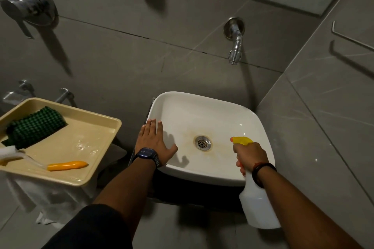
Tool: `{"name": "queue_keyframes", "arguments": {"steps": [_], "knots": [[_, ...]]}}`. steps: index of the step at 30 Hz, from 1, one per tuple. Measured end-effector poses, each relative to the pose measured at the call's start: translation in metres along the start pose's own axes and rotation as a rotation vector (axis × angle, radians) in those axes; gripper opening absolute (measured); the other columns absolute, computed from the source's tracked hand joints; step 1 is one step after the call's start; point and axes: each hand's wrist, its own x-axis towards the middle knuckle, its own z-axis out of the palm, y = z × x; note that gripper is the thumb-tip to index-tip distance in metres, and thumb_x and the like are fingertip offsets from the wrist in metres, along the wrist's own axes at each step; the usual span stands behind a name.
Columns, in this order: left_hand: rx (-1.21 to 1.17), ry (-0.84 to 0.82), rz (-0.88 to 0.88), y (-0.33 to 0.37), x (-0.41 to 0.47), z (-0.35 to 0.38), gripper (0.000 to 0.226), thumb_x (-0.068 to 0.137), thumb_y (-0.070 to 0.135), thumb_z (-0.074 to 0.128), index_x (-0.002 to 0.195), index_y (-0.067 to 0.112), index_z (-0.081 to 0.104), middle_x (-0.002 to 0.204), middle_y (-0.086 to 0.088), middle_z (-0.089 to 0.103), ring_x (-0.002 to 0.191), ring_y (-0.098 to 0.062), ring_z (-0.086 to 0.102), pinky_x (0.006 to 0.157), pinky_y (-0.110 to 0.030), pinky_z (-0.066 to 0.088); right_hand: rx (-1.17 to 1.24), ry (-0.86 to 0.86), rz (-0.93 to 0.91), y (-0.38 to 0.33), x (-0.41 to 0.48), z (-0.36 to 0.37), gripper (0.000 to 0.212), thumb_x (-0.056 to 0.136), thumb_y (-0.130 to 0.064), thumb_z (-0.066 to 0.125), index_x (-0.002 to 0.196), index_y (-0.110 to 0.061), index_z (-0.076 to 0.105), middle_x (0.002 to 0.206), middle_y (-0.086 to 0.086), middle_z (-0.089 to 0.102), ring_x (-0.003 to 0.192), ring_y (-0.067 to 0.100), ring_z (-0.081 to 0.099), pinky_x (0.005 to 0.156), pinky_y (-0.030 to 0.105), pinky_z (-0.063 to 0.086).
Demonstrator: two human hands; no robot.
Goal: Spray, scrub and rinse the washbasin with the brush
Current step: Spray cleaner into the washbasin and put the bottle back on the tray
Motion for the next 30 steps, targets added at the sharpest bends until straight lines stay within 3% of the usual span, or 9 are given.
{"name": "queue_keyframes", "arguments": {"steps": [8, 12, 15, 19, 21, 24, 26, 28, 30], "knots": [[-0.091, 0.032, 0.019, -0.003, -0.005, -0.004, 0.094, 0.080, 0.069, 0.037, 0.150, 0.016, 0.003, 0.160, -0.011, 0.001, 0.146, -0.027, -0.002, 0.116, -0.042, -0.003, 0.096, -0.071, -0.224, -0.042, -0.025, 0.033, 0.037, 0.075, -0.023, 0.052, 0.103, -0.037, 0.071, 0.065, 0.012, 0.068, 0.041, 0.020, 0.050, 0.035, 0.022, 0.041], [-0.264, 0.132, 0.024, -0.030, -0.010, -0.018, 0.088, 0.071, 0.072, 0.048, 0.142, 0.023, 0.030, 0.152, -0.009, 0.030, 0.136, -0.030, 0.027, 0.111, -0.047, 0.025, 0.183, -0.097, -0.403, -0.089, -0.047, 0.077, 0.028, 0.081, -0.020, 0.054, 0.100, -0.026, 0.074, 0.064, 0.007, 0.067, 0.040, 0.019, 0.048, 0.036, 0.025, 0.042], [-0.290, 0.186, -0.025, -0.075, -0.010, -0.032, 0.088, 0.067, 0.071, 0.051, 0.138, 0.022, 0.038, 0.144, -0.010, 0.041, 0.130, -0.030, 0.035, 0.107, -0.044, 0.032, 0.236, -0.107, -0.556, -0.134, -0.061, 0.119, 0.031, 0.087, -0.015, 0.051, 0.105, -0.027, 0.073, 0.079, 0.006, 0.073, 0.043, 0.028, 0.056, 0.037, 0.023, 0.043], [-0.267, 0.199, -0.137, -0.163, -0.009, -0.045, 0.087, 0.066, 0.070, 0.053, 0.138, 0.021, 0.040, 0.144, -0.009, 0.041, 0.130, -0.029, 0.036, 0.106, -0.042, 0.034, 0.388, -0.111, -0.686, -0.197, -0.079, 0.194, 0.045, 0.087, -0.017, 0.054, 0.085, -0.061, 0.065, 0.069, 0.006, 0.069, 0.044, 0.021, 0.055, 0.035, 0.021, 0.043], [-0.223, 0.184, -0.179, -0.211, -0.014, -0.044, 0.086, 0.068, 0.068, 0.055, 0.138, 0.019, 0.041, 0.145, -0.009, 0.041, 0.131, -0.030, 0.036, 0.107, -0.041, 0.033, 0.433, -0.128, -0.711, -0.219, -0.081, 0.241, 0.044, 0.083, -0.022, 0.054, 0.082, -0.065, 0.062, 0.068, 0.009, 0.067, 0.050, 0.023, 0.058, 0.034, 0.023, 0.043], [-0.162, 0.139, -0.252, -0.276, -0.024, -0.036, 0.088, 0.070, 0.066, 0.054, 0.141, 0.018, 0.037, 0.148, -0.011, 0.038, 0.134, -0.030, 0.033, 0.109, -0.041, 0.031, 0.467, -0.184, -0.677, -0.235, -0.069, 0.315, 0.031, 0.082, -0.026, 0.056, 0.106, -0.040, 0.070, 0.073, 0.005, 0.069, 0.053, 0.022, 0.060, 0.035, 0.023, 0.044], [-0.143, 0.099, -0.304, -0.317, -0.027, -0.025, 0.094, 0.068, 0.069, 0.049, 0.144, 0.017, 0.032, 0.151, -0.011, 0.033, 0.137, -0.030, 0.028, 0.112, -0.041, 0.026, 0.462, -0.220, -0.656, -0.234, -0.057, 0.369, 0.024, 0.081, -0.027, 0.059, 0.092, -0.043, 0.072, 0.070, 0.006, 0.067, 0.046, 0.022, 0.055, 0.036, 0.021, 0.044], [-0.105, 0.053, -0.356, -0.349, -0.028, -0.011, 0.102, 0.065, 0.074, 0.044, 0.148, 0.020, 0.021, 0.156, -0.009, 0.023, 0.142, -0.029, 0.018, 0.115, -0.043, 0.017, 0.423, -0.243, -0.637, -0.228, -0.043, 0.416, 0.028, 0.086, -0.023, 0.061, 0.086, -0.050, 0.069, 0.068, -0.007, 0.068, 0.051, 0.012, 0.061, 0.043, 0.024, 0.051], [-0.054, 0.010, -0.398, -0.377, -0.027, 0.006, 0.107, 0.065, 0.080, 0.038, 0.150, 0.024, 0.005, 0.160, -0.005, 0.008, 0.145, -0.027, 0.005, 0.117, -0.045, 0.007, 0.398, -0.270, -0.606, -0.217, -0.028, 0.458, 0.021, 0.089, -0.023, 0.062, 0.104, -0.034, 0.070, 0.074, -0.017, 0.069, 0.062, 0.005, 0.068, 0.054, 0.029, 0.056]]}}
